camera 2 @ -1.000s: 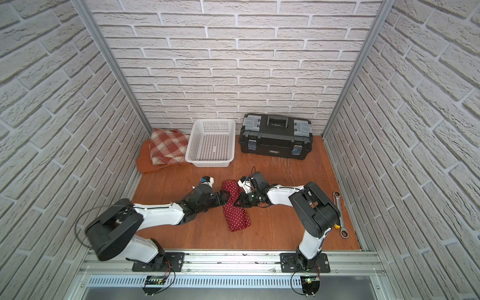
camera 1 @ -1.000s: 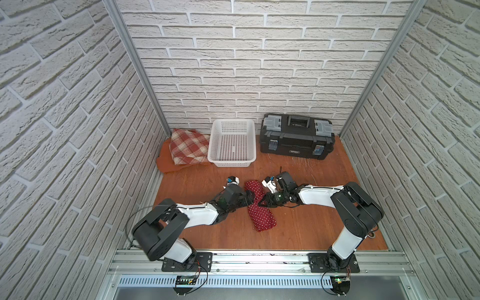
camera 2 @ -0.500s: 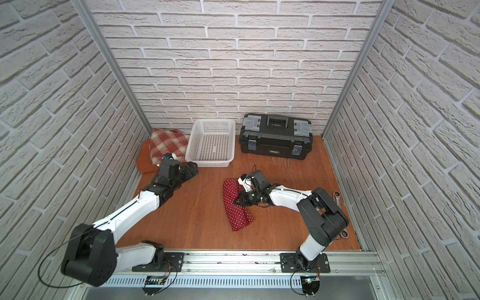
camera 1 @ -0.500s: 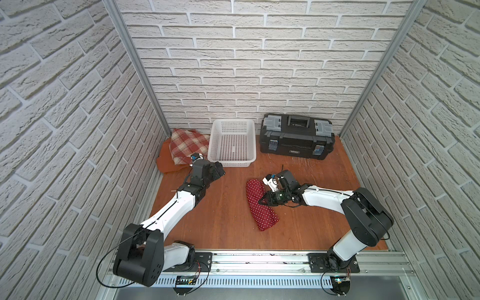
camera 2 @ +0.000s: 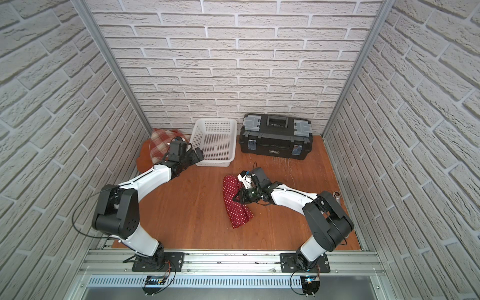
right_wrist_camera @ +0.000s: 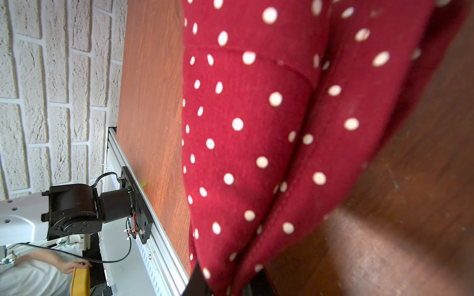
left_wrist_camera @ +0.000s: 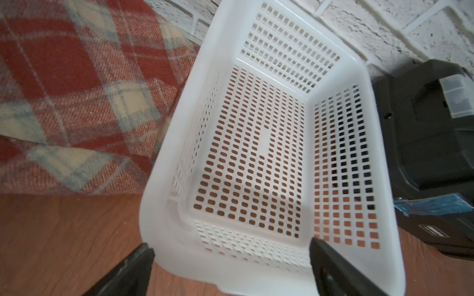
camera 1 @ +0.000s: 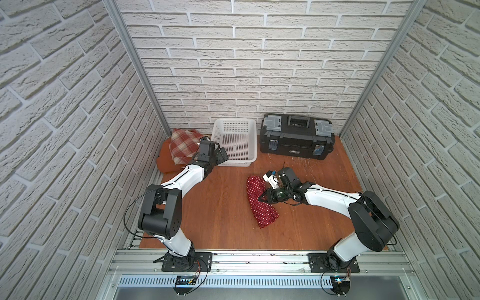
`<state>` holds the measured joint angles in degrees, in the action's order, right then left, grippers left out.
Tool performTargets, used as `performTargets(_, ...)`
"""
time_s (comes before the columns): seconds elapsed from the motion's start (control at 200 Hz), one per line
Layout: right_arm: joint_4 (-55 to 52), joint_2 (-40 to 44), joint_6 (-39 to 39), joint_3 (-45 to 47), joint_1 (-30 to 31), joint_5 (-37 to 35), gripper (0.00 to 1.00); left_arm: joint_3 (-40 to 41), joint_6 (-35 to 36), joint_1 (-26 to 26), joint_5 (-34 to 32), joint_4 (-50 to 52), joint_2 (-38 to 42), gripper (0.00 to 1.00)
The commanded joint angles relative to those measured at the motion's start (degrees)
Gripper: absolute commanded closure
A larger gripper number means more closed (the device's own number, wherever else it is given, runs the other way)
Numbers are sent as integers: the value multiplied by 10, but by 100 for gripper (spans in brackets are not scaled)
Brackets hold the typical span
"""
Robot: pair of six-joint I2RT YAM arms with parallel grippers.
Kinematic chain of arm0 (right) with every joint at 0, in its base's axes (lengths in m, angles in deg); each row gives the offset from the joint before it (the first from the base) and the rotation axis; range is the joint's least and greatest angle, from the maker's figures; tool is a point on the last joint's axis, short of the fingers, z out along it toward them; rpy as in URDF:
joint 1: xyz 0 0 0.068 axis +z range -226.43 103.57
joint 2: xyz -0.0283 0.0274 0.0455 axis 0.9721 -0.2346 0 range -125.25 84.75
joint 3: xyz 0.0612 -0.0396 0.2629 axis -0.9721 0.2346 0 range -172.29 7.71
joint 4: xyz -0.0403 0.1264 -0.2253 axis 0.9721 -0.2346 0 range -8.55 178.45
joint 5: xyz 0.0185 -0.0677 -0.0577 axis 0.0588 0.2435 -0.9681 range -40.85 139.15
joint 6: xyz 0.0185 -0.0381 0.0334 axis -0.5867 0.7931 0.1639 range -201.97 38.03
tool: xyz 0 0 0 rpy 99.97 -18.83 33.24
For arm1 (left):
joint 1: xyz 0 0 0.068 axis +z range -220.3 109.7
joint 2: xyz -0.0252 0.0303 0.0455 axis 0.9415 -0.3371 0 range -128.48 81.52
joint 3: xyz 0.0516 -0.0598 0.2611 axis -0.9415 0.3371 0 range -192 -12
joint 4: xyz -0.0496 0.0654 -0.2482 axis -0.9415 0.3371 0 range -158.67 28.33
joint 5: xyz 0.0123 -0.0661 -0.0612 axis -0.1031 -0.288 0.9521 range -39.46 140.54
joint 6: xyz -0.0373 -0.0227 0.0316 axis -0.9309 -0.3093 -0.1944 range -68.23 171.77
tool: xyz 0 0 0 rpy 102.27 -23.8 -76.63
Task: Roll up the skirts
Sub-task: Place the skirt in the basket.
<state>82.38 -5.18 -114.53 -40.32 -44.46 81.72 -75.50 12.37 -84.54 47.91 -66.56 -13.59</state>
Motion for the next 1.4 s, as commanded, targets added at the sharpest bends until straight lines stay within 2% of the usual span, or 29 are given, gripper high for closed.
performTargets(0.0, -6, 39, 12, -33, 3, -5, 98, -12, 17, -7, 21, 6, -34, 2)
performTargets(0.095, -31, 51, 24, -48, 2, -12, 98, -21, 9, -11, 20, 30, -42, 3)
performTargets(0.22, -57, 67, 37, -61, 2, -24, 98, 8, -5, -17, -23, 50, 1, 2)
performTargets(0.355, -87, 86, 51, -69, 2, -38, 98, 0, 20, -9, -60, 90, 10, 3)
performTargets(0.475, -104, 102, 55, -90, 2, -42, 98, 16, 20, 2, -62, 73, 8, 4)
performTargets(0.58, -121, 92, 66, -147, 1, -66, 98, 12, 30, 5, -58, 58, 3, 5)
performTargets(0.695, -133, 38, 79, -247, -2, -91, 97, -15, 47, 9, -51, 53, -18, 7)
performTargets(0.96, -187, -180, 86, -550, -22, -114, 97, -75, 72, 43, 34, 23, -96, 36)
performTargets(1.055, -174, -227, 85, -607, -28, -115, 97, -89, 73, 54, 75, 8, -118, 55)
performTargets(1.145, -156, -267, 76, -638, -37, -131, 98, -94, 74, 56, 93, 2, -125, 84)
performTargets(1.175, -158, -283, 73, -655, -43, -132, 97, -93, 74, 56, 97, -1, -124, 89)
performTargets(1.265, -161, -325, 65, -700, -54, -132, 98, -93, 81, 56, 103, 4, -117, 100)
performTargets(1.39, -165, -381, 50, -765, -65, -119, 97, -90, 88, 56, 107, 20, -103, 100)
